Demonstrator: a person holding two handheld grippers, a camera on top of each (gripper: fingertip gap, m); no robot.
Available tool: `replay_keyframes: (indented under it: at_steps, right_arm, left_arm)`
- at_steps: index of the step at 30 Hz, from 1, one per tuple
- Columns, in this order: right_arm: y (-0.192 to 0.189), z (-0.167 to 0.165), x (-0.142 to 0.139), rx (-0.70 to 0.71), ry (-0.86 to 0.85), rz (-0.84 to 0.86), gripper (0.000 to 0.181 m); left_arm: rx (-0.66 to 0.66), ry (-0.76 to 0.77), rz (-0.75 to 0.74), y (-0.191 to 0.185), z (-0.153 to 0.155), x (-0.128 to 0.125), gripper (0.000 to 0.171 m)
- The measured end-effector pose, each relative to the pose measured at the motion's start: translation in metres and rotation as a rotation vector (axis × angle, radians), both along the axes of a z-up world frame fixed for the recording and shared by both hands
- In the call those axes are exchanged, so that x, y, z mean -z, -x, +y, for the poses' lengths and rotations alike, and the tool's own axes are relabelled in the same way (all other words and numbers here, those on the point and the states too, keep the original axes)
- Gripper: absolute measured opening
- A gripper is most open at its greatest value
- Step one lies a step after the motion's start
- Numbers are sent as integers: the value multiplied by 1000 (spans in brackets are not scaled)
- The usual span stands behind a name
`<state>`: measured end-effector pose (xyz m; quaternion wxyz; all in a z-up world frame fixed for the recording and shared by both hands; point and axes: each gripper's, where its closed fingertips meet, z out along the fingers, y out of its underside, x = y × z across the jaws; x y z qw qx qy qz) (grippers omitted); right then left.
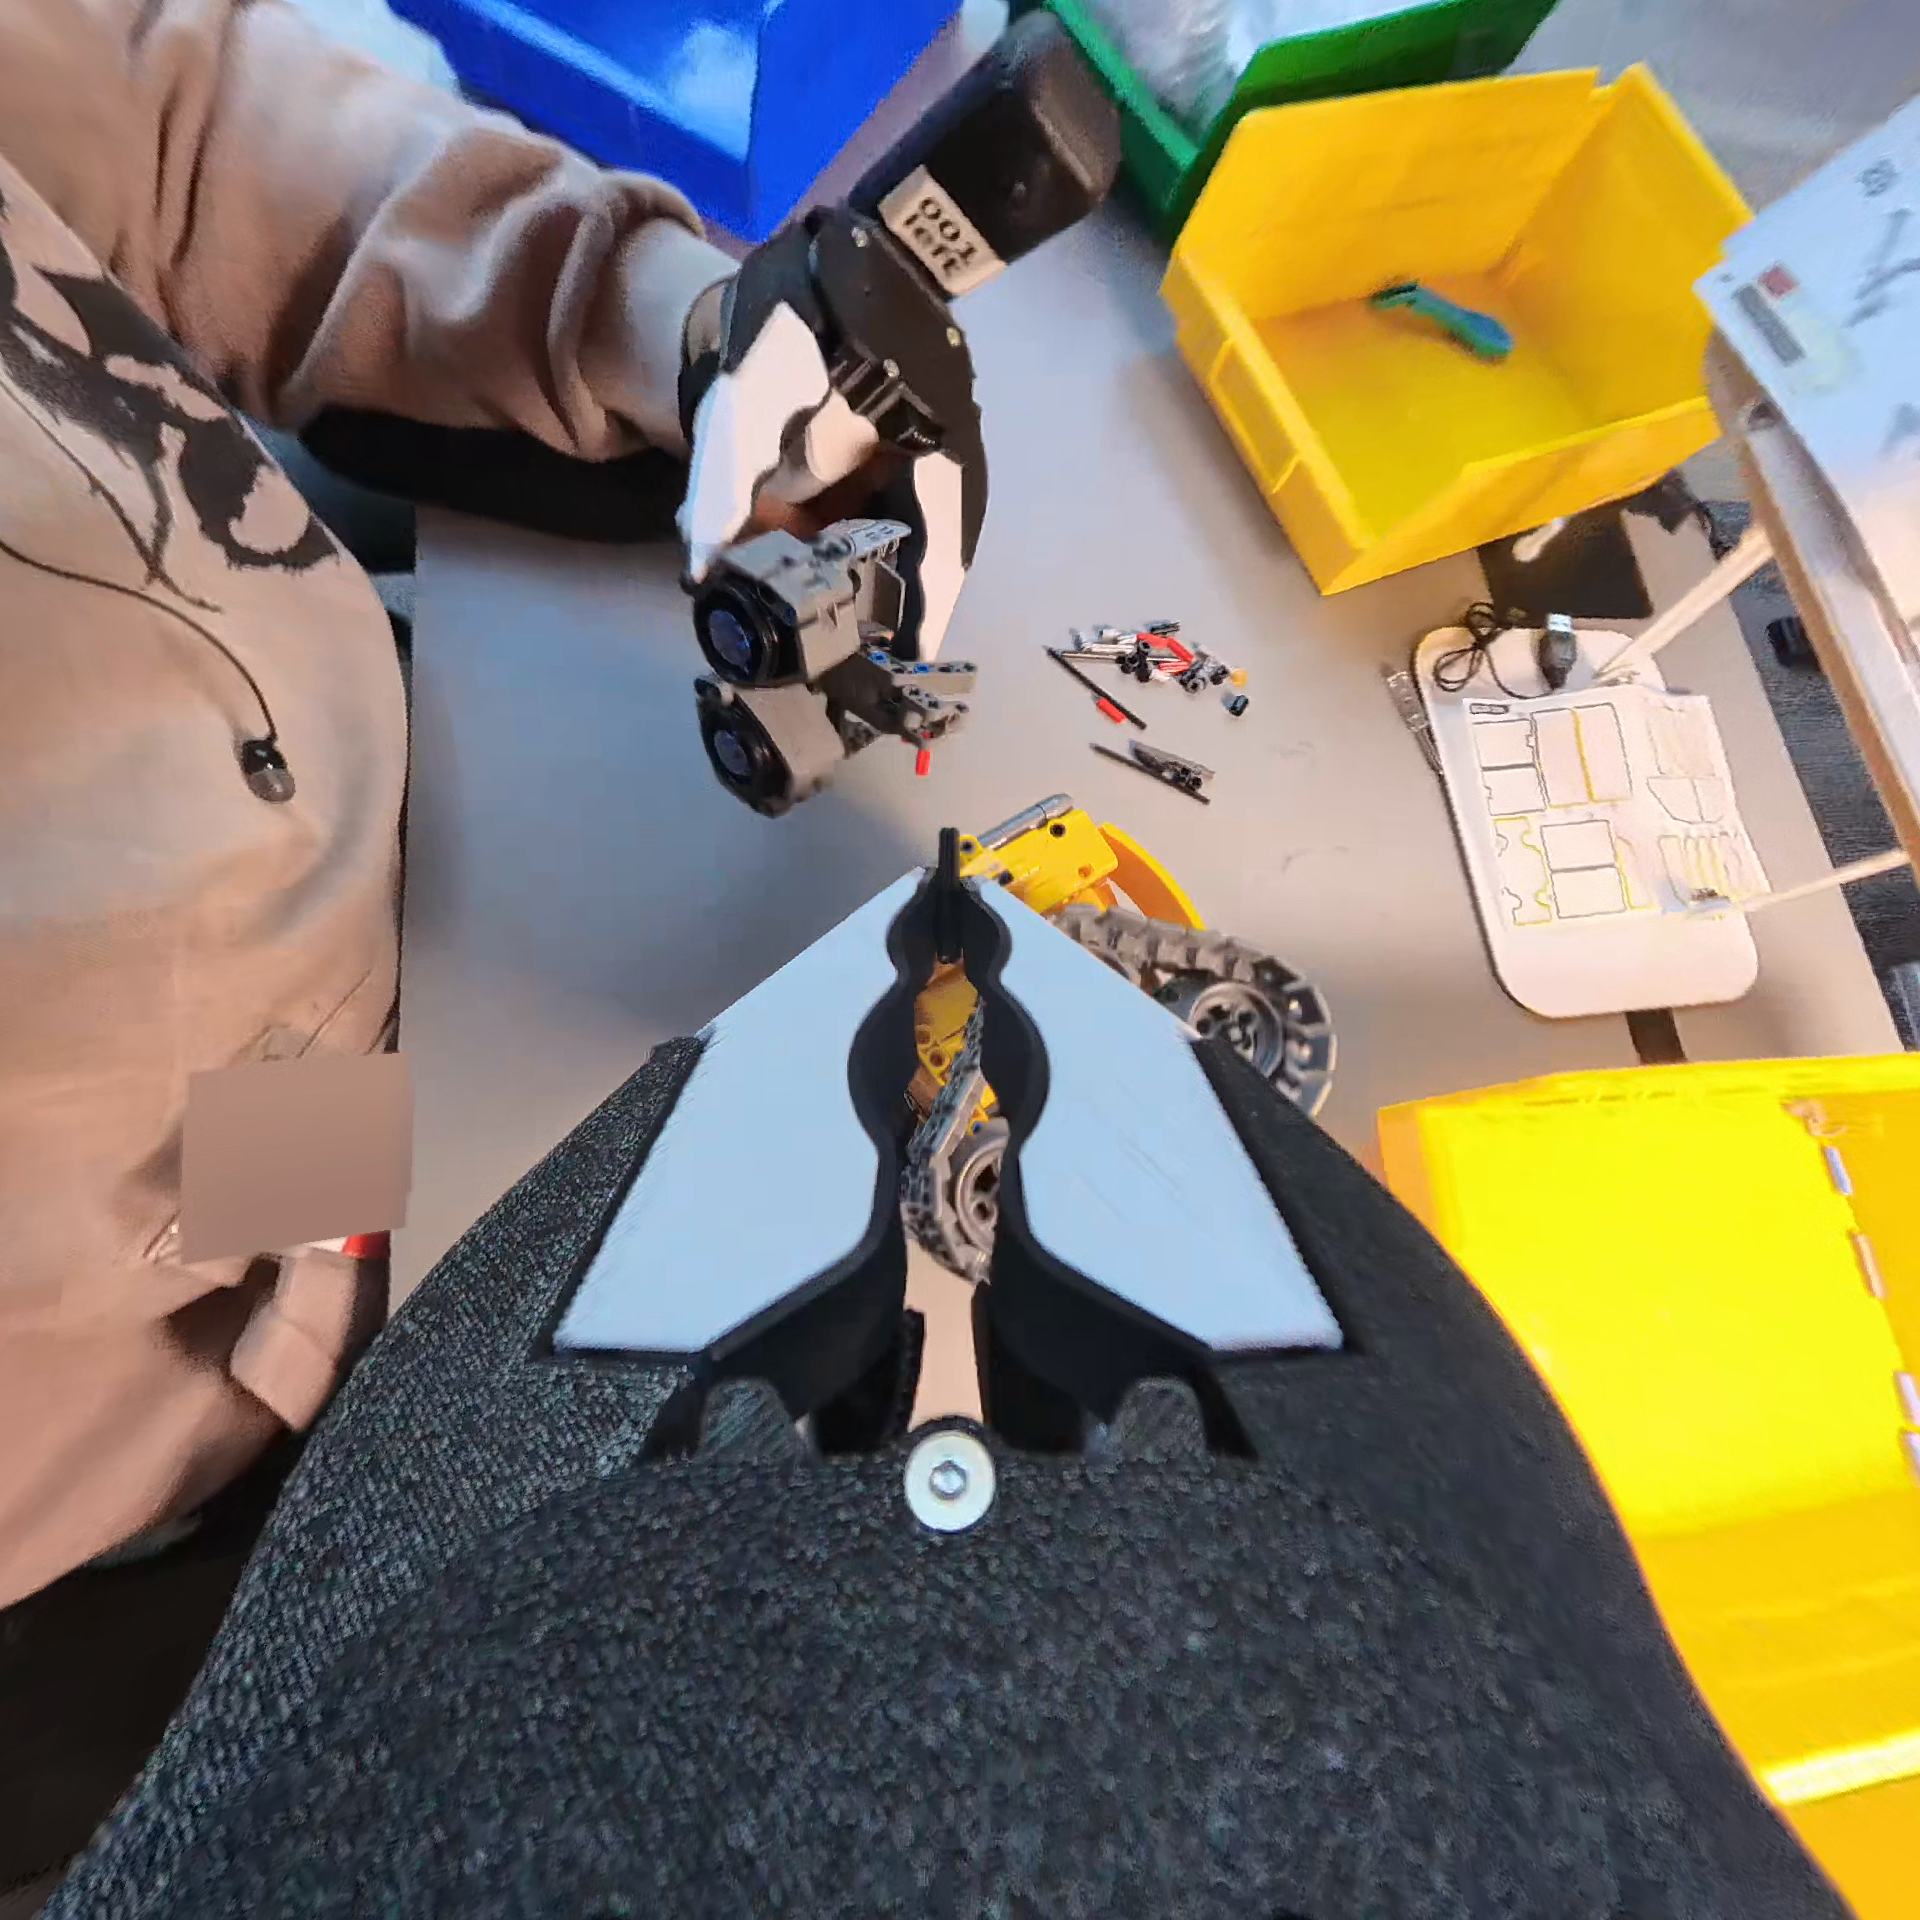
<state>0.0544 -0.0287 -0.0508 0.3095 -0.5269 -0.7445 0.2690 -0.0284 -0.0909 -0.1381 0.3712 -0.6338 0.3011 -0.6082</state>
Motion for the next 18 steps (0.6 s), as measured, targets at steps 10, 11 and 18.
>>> replay_keyframes:
  at_steps: [10, 11, 18]
  right_arm:
    - [-8, -5, 19, 7, 177, 271, 4]
    - [-6, -5, 20, 2, 188, 281, 4]
    - [8, -10, 23, -57, 187, 318, 4]
  left_arm:
    - [-92, -72, 488, 9, 14, 74, 74]
    - [-97, -69, 471, 10, 15, 71, 77]
    - [-191, -99, 402, 31, 24, 49, 82]
